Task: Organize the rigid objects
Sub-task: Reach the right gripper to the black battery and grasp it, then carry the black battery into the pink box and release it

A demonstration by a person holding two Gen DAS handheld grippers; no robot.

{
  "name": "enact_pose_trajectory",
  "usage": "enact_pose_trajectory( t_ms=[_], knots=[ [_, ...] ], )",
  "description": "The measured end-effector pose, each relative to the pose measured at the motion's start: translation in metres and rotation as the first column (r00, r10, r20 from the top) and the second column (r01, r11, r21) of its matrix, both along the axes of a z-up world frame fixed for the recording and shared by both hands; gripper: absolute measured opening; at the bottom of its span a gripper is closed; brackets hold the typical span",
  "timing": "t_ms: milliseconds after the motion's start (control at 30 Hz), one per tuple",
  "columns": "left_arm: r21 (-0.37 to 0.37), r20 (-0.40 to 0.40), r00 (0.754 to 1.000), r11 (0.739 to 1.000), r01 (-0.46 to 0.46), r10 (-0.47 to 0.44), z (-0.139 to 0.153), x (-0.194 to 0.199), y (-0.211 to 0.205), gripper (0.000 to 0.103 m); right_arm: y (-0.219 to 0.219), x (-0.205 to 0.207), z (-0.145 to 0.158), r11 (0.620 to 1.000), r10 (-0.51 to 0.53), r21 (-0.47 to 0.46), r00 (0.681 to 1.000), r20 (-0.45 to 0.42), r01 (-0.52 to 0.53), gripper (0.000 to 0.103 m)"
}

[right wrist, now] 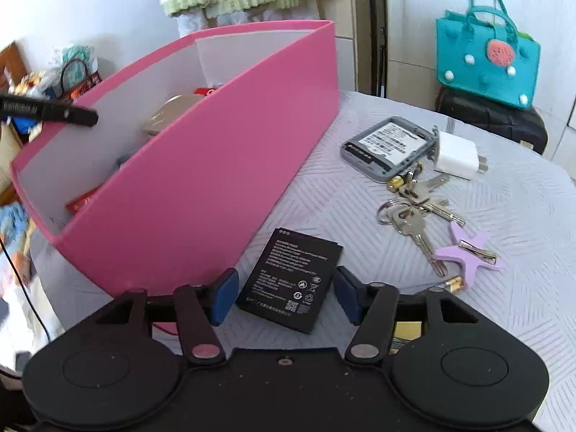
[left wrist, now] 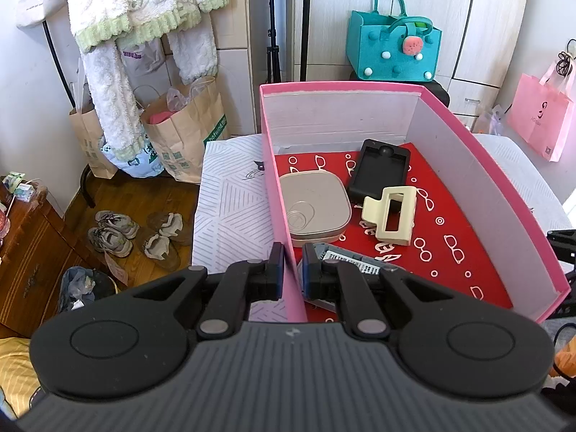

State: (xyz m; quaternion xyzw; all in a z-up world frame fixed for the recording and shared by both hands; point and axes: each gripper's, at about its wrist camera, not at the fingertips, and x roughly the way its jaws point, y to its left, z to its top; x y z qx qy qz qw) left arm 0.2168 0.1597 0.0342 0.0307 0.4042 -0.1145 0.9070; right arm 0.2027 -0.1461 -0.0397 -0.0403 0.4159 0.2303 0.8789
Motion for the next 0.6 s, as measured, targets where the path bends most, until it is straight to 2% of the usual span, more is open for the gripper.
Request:
enact_pose_trajectory(
  t_ms=[100, 200, 300, 533, 567, 600],
  knots=[
    [0.0, -0.005, 1.0, 1.0, 0.0, 0.0, 0.0, 0.001, 0.0, 0.009, -0.007, 0.002, 0.002, 1.0, 0.021, -0.016, 1.0, -0.018, -0.022, 0.063],
    [0.01, -0.006, 1.0, 1.0, 0.0, 0.0, 0.001, 0.002, -0.001, 0.009, -0.009, 0.002, 0.005, 0.996, 0.057, -0.063, 0.997, -0.048, -0.06, 0.054],
    [0.014, -0.005, 1.0, 1.0, 0.002, -0.002, 0.0, 0.002, -0.001, 0.009, -0.011, 0.007, 0.007, 0.995, 0.06, -0.07, 0.995, -0.075, -0.066, 0.054],
    [0.021, -0.004, 1.0, 1.0, 0.0, 0.0, 0.001, 0.002, -0.003, 0.009, -0.003, 0.021, 0.004, 0.992, 0.085, -0.085, 0.995, -0.05, -0.089, 0.06],
    [0.021, -0.005, 1.0, 1.0, -0.001, 0.001, 0.001, 0.002, -0.003, 0.009, -0.001, 0.02, 0.003, 0.991, 0.096, -0.091, 0.995, -0.033, -0.099, 0.059],
    [0.02, -0.005, 1.0, 1.0, 0.0, 0.001, 0.001, 0.002, -0.003, 0.009, -0.001, 0.019, 0.003, 0.989, 0.111, -0.098, 0.994, -0.017, -0.112, 0.054]
  ],
)
